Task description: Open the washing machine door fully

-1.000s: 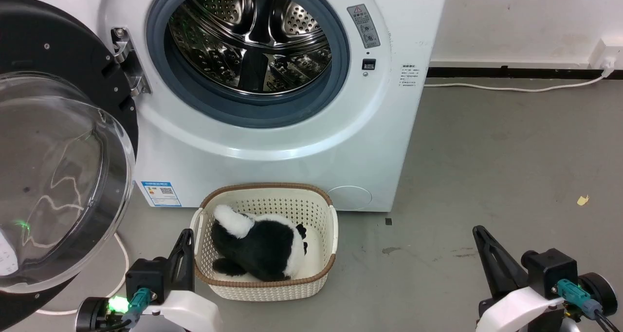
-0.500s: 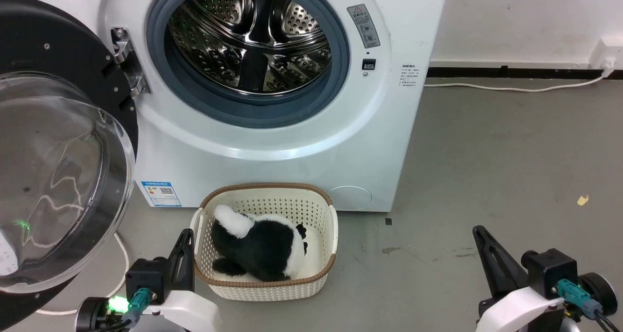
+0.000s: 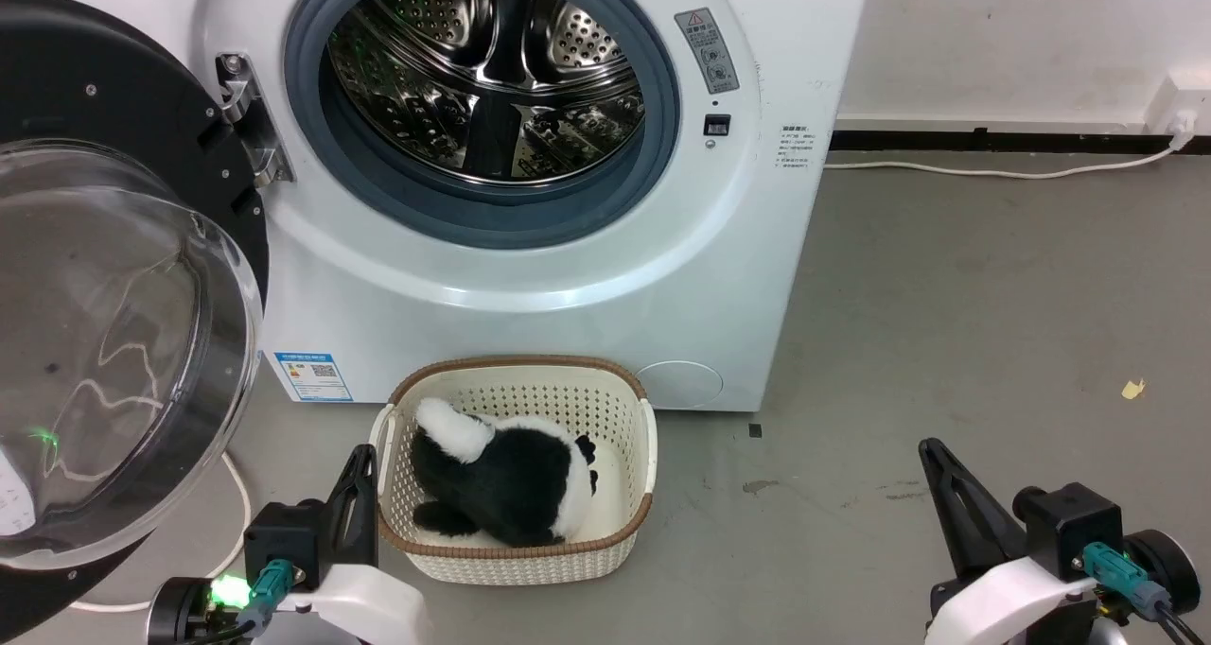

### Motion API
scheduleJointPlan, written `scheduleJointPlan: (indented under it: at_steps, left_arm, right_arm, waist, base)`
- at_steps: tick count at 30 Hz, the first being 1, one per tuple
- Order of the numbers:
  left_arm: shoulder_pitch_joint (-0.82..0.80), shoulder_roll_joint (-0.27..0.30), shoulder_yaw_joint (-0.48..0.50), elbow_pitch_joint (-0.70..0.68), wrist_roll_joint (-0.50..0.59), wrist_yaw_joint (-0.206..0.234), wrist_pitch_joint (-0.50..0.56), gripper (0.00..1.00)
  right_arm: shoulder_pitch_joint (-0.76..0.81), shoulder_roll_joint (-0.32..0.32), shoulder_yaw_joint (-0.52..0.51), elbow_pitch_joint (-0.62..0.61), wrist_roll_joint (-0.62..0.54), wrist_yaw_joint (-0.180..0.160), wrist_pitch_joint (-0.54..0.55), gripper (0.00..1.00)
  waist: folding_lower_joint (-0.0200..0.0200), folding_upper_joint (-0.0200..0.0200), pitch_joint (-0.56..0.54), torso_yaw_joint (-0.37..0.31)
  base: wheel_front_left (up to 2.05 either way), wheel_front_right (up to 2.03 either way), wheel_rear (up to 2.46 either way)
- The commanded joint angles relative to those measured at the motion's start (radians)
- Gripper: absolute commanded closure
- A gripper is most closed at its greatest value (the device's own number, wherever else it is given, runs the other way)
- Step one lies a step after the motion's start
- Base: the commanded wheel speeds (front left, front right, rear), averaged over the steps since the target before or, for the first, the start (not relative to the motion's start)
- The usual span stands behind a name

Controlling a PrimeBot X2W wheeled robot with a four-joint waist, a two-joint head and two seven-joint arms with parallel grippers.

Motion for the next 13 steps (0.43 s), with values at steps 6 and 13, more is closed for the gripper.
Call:
scheduleJointPlan:
  at_steps: [6, 13]
  left_arm:
    - [-0.015, 0.0, 0.001, -0.003, 0.009, -0.004, 0.0, 1.0]
    - [-0.015, 0.0, 0.001, -0.003, 0.009, -0.004, 0.0, 1.0]
  right_arm:
    - [-0.012, 0.005, 0.0, 0.002, -0.008, 0.001, 0.0, 1.0]
    - [-0.012, 0.005, 0.0, 0.002, -0.008, 0.001, 0.0, 1.0]
  waist:
    - [0.0, 0.0, 0.0, 0.0]
    - [0.0, 0.0, 0.0, 0.0]
  base:
    - [0.0, 0.0, 0.0]
    - [0.0, 0.0, 0.0]
